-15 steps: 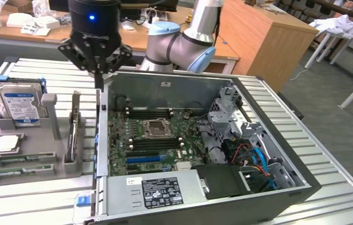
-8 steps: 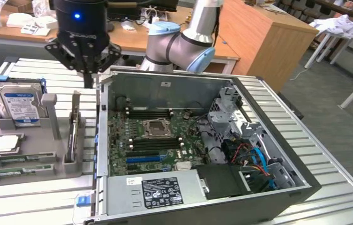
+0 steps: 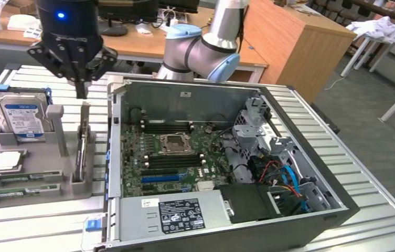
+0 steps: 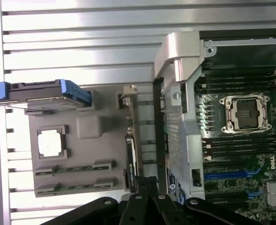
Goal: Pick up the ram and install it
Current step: 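Reach for the ram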
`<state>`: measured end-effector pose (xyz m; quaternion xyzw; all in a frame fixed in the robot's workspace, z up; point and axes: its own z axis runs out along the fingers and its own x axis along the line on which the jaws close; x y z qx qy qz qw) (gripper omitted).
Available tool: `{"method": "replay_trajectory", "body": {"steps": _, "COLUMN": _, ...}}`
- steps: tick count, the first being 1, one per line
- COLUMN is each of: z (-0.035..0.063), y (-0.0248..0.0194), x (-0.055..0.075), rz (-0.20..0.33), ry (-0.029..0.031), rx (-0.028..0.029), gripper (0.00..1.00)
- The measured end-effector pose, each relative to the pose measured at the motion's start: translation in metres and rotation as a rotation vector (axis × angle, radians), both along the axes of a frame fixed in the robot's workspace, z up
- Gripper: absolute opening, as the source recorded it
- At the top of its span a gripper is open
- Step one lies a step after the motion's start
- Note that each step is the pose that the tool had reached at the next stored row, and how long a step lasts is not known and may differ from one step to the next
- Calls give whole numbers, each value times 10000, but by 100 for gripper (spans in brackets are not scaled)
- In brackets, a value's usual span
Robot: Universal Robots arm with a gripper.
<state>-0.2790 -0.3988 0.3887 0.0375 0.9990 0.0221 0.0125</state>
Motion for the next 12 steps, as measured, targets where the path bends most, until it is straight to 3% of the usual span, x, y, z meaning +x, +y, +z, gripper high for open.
{"method": "replay_trajectory", "body": {"steps": 12, "z": -19, "y": 0, "x": -436, "rz": 2, "ry": 0, "rx": 0, "gripper": 11}}
